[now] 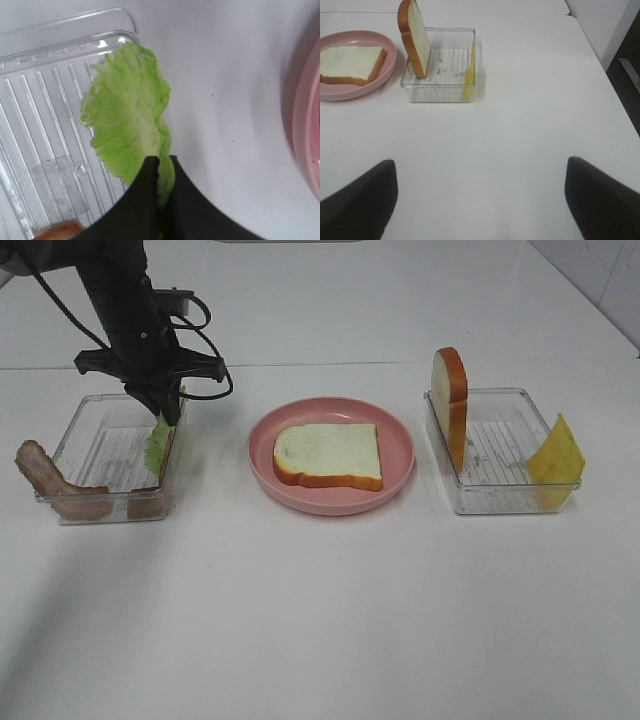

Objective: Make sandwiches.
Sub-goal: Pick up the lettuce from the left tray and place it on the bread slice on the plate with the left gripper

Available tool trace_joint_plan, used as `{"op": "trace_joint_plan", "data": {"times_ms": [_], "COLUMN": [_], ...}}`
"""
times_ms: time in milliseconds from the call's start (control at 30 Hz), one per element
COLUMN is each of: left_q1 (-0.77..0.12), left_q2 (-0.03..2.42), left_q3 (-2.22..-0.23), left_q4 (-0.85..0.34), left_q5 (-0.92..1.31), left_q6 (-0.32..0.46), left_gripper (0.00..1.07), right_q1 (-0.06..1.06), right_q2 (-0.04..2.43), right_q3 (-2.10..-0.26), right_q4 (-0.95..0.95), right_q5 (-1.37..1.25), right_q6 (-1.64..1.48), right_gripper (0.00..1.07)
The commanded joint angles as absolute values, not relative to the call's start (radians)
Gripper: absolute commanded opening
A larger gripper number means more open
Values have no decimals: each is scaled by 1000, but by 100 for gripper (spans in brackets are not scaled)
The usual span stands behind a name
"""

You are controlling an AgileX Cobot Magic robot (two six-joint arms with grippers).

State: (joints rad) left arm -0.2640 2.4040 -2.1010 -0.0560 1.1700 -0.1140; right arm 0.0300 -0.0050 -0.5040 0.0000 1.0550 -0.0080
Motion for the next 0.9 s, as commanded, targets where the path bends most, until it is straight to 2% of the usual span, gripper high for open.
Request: {"op": "trace_joint_plan", "data": {"times_ms": [33,567,633,767,900], "left_q1": [-269,-291,-318,-355,-421], "left_q2": [2356,2187,2191,2203,2236], "left_q3": [-2104,-2120,-2168,-2211,-2232], "left_q4": [-63,-95,-148,-210,-326], "left_q5": [1173,1158,1148,1117,1060], "left_q6": [-121,-134,-102,-89,-76], "left_gripper": [0,0,0,0,0], "right_q1": [29,29,29,29,29], "right_q2": [-21,-21,-21,-21,-21], "right_q3": [-501,-501,-501,-501,-501], "right_q4": [0,0,0,0,0], "right_q5": [1050,1050,1050,1050,1050], "right_q6": [0,0,0,0,0], "right_gripper": [82,82,82,82,82]}}
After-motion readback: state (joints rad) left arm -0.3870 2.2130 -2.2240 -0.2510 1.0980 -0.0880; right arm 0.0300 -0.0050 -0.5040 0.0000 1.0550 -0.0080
